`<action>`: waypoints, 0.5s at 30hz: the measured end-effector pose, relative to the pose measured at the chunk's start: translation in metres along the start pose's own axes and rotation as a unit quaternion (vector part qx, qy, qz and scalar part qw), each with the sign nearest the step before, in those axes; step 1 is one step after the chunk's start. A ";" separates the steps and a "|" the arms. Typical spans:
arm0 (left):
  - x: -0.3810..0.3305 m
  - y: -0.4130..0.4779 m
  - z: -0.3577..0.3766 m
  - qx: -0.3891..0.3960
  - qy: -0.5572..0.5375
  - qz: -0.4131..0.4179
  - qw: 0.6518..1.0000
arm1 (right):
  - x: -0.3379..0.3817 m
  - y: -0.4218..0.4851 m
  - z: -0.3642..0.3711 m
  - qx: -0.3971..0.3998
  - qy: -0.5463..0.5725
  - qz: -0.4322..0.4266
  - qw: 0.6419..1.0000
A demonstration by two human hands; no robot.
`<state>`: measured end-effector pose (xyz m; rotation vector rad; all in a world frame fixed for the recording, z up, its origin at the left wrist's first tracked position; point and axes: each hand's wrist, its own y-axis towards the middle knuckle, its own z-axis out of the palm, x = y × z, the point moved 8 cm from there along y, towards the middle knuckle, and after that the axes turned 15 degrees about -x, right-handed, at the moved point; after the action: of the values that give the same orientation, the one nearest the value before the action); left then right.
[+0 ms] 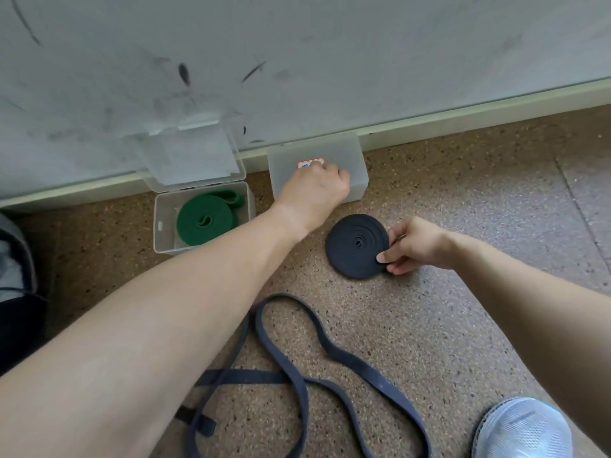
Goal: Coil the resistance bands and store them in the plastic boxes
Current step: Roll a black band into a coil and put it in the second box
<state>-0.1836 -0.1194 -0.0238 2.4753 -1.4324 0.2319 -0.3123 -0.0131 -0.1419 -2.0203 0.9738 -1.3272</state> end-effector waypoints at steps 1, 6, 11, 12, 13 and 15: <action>-0.002 0.001 -0.001 -0.006 0.012 0.017 1.000 | 0.000 0.000 0.000 0.001 0.003 0.000 1.000; -0.011 0.005 -0.005 -0.013 0.109 0.039 0.993 | 0.002 -0.002 0.001 0.006 0.011 0.002 1.000; -0.017 0.006 -0.013 -0.005 0.083 0.044 0.996 | 0.000 -0.005 0.002 0.001 0.022 -0.002 1.000; -0.015 0.008 -0.017 -0.006 0.059 0.041 0.997 | 0.000 -0.006 0.002 0.000 0.022 -0.005 1.000; -0.011 0.010 -0.021 -0.001 0.016 0.028 0.999 | 0.000 -0.007 0.002 -0.002 0.024 -0.008 1.000; 0.006 0.012 -0.028 0.000 -0.063 -0.027 0.998 | 0.000 -0.007 0.001 -0.009 0.028 -0.020 0.999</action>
<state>-0.1915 -0.1211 0.0064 2.5653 -1.4098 0.0640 -0.3092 -0.0087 -0.1367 -2.0357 0.9775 -1.4069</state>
